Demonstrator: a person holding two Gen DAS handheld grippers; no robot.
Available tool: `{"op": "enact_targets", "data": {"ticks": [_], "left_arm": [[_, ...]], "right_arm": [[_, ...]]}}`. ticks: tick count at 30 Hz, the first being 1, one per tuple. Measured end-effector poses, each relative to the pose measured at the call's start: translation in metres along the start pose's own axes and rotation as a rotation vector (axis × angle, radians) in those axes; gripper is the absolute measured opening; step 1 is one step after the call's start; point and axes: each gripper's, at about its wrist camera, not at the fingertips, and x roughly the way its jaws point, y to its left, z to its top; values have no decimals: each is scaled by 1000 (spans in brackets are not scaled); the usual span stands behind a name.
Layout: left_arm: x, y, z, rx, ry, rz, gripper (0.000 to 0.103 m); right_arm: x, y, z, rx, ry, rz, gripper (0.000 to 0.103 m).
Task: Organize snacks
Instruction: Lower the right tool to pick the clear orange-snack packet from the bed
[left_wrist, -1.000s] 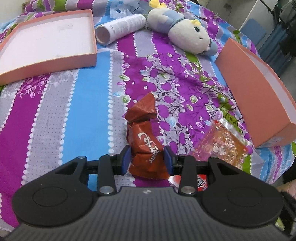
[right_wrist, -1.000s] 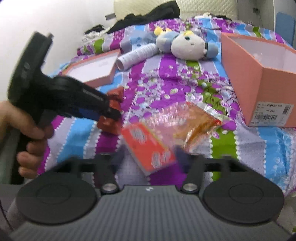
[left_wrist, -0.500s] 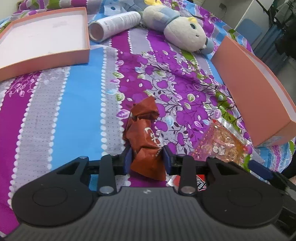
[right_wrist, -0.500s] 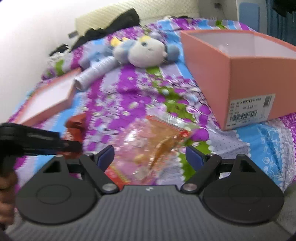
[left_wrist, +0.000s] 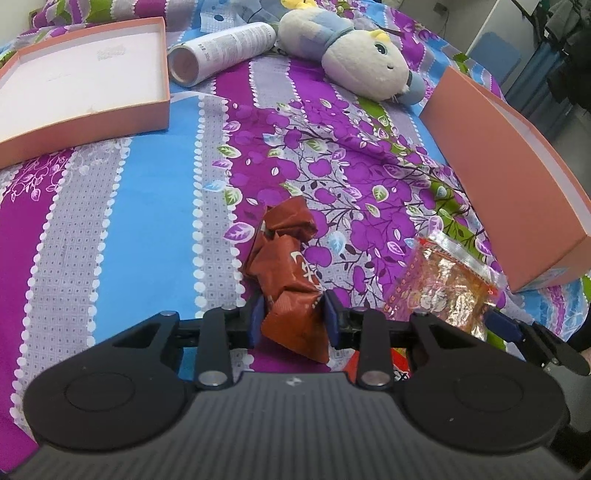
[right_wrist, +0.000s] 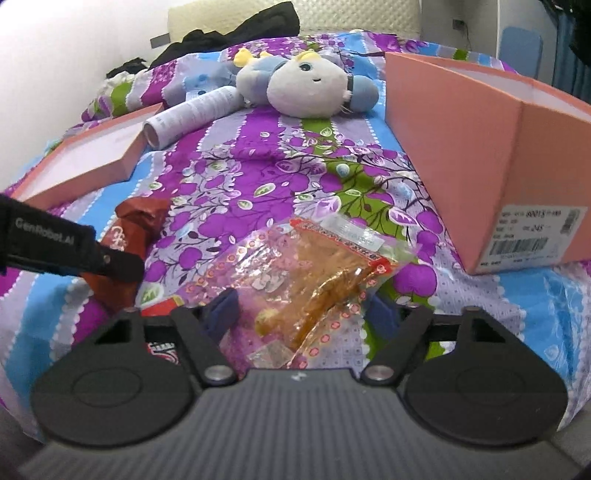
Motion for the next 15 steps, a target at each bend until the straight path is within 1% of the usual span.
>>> {"op": "enact_targets", "data": {"ticks": [1, 3, 4, 6, 7, 9, 11, 15], "left_arm": [[0, -1, 0, 5, -1, 3, 38], [0, -2, 0, 12, -3, 6, 38], [-1, -3, 0, 13, -4, 6, 38], [-1, -3, 1, 14, -6, 6, 37], [-1, -3, 1, 16, -7, 7, 37], [-3, -4, 0, 19, -9, 9, 37], [-5, -5, 0, 18, -7, 5, 37], [-14, -7, -1, 19, -6, -6, 36]], "right_arm": [[0, 0, 1, -4, -1, -3, 58], [0, -1, 3, -9, 1, -3, 44], [0, -1, 4, -12, 1, 0, 41], [0, -1, 5, -13, 5, 12, 33], [-1, 0, 6, -13, 7, 17, 31], [-2, 1, 8, -12, 9, 26, 24], [-5, 1, 9, -11, 12, 36, 21], [-15, 0, 12, -3, 13, 46, 20]]}}
